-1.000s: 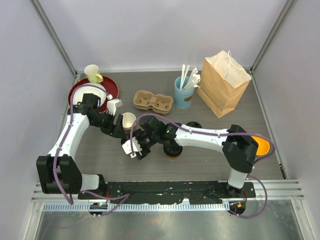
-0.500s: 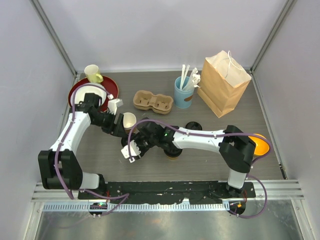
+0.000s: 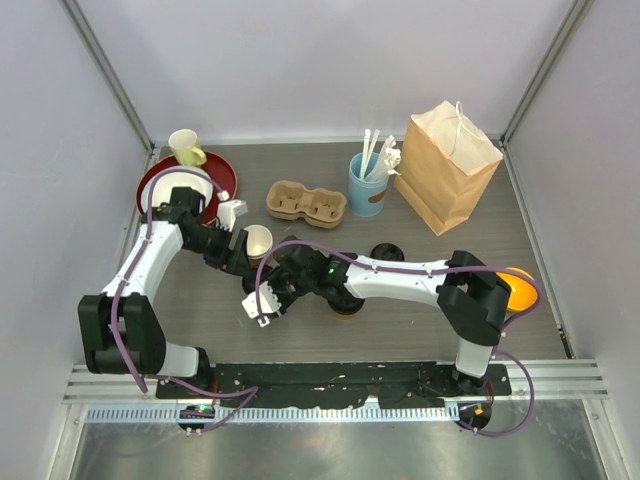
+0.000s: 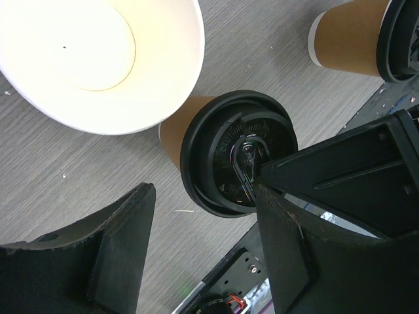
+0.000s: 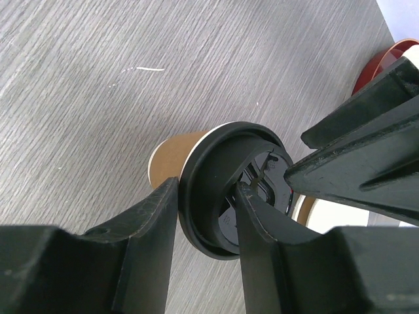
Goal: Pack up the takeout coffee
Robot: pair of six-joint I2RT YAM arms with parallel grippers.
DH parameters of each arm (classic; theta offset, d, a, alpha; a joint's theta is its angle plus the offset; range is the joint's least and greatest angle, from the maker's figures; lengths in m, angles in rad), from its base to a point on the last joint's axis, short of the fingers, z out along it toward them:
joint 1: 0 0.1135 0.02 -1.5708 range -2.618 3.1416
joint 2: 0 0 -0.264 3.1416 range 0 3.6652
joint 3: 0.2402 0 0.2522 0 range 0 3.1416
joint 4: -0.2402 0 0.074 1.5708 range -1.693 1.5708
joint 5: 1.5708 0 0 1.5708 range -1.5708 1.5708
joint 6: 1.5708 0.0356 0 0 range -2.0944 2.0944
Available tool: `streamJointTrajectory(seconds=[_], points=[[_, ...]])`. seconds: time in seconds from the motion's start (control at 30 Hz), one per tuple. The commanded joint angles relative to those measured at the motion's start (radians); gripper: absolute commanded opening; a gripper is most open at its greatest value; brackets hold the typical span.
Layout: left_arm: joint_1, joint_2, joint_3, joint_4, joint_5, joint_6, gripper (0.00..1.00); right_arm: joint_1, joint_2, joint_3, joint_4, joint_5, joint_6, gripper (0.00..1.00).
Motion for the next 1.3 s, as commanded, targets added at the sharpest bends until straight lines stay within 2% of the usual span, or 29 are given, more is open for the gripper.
streamJointTrajectory(seconds=[0.0,0.03,0.1,0.13,0.27,0.67,0.9,0.97,1.03,1.07,1.1,1.13,1.27], points=[[-0.001,-0.007,0.011,-0.029,0.025,0.040,0.66,0.003,0.025,0.004,-0.042,-0.011,0.002,0.35],[-0.001,-0.009,0.012,-0.036,0.028,0.043,0.66,0.005,0.026,0.004,-0.043,-0.011,0.005,0.35],[-0.001,-0.012,0.024,-0.047,0.031,0.046,0.66,0.005,0.028,0.010,-0.048,-0.011,0.014,0.42],[-0.001,-0.013,0.031,-0.058,0.028,0.047,0.66,0.003,0.026,0.016,-0.052,-0.011,0.023,0.49],[-0.001,-0.018,0.052,-0.078,0.026,0.058,0.66,0.005,0.012,0.033,-0.052,-0.027,0.040,0.59],[0.002,-0.039,0.103,-0.139,0.005,0.078,0.66,0.003,-0.058,0.071,-0.025,-0.142,0.151,0.71],[0.007,-0.053,0.091,-0.113,-0.027,0.049,0.66,-0.028,-0.060,0.114,0.001,-0.210,0.340,0.72],[0.007,-0.056,0.094,-0.112,-0.038,0.041,0.66,-0.035,-0.054,0.131,0.024,-0.215,0.394,0.68],[0.047,-0.065,0.098,-0.110,-0.061,0.029,0.66,-0.052,-0.046,0.137,0.072,-0.222,0.486,0.43],[0.055,-0.068,0.104,-0.109,-0.070,0.024,0.66,-0.058,-0.044,0.136,0.101,-0.222,0.535,0.27],[0.064,-0.073,0.109,-0.107,-0.085,0.021,0.66,-0.066,-0.035,0.131,0.125,-0.216,0.580,0.01],[0.077,-0.076,0.110,-0.101,-0.095,0.015,0.66,-0.080,-0.031,0.128,0.211,-0.216,0.668,0.01],[0.081,-0.079,0.089,-0.084,-0.135,-0.005,0.66,-0.083,0.009,0.114,0.308,-0.184,0.775,0.01]])
